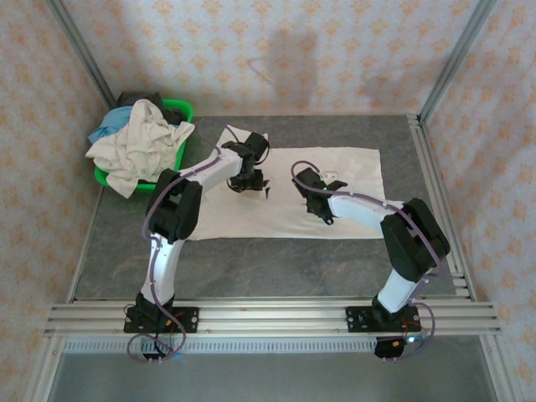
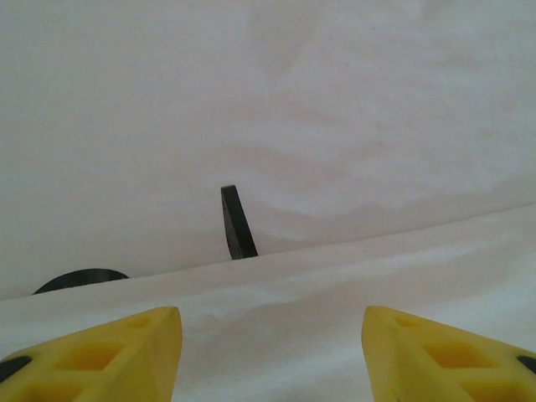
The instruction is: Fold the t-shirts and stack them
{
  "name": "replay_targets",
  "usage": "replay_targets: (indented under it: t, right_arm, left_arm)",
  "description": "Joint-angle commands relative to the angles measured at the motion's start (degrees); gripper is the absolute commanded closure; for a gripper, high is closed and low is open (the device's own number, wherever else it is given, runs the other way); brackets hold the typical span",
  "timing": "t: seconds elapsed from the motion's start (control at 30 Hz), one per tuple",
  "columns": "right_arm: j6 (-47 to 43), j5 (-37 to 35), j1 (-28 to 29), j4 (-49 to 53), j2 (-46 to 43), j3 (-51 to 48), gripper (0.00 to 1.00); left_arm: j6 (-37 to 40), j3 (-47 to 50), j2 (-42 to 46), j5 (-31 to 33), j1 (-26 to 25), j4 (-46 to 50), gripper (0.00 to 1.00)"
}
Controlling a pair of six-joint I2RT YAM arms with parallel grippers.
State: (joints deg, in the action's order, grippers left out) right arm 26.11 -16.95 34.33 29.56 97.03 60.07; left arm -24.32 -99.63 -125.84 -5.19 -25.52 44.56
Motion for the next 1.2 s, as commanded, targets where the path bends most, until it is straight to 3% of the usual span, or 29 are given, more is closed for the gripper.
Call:
replay_targets:
  t: [0.0, 0.07, 0.4, 0.63, 0.73, 0.8, 1.17]
  right_arm:
    - [-0.46, -0.98, -0.05, 0.10, -0.99, -1.09, 0.41]
    - [-0.49, -0.61, -0.05, -0.11, -1.12, -1.10, 0.41]
    - [-0.77, -0.88, -0.09, -0.65, -1.18, -1.52, 0.41]
    - [-0.83, -0.69, -0.29, -0.73, -1.57, -1.76, 0.41]
    - [-0.81, -0.38, -0.31, -1.24, -1.88, -2.24, 0.41]
    - [-0.96, -0.26, -0.31, -1.25, -1.84, -2.18, 0.41]
    - [-1.32, -0.73, -0.40, -0.87, -1.36, -1.85, 0.41]
  left_arm:
    - [0.28, -3.01, -2.67, 0.35, -0.48, 1.22, 0.54]
    - [0.32, -3.66, -2.92, -0.03, -0.65, 1.16, 0.57]
    - [2.08, -7.24, -4.58, -2.40, -2.03, 2.56, 1.00]
    - [1.89, -6.70, -1.73, -0.85, -2.18, 3.78, 1.00]
    - [0.64, -4.17, 0.75, 5.24, -2.08, 4.98, 0.65]
    - [-0.15, -2.42, 2.23, 7.86, -1.94, 5.10, 0.54]
    - [-2.41, 3.32, 2.91, 8.21, 2.81, 1.76, 0.49]
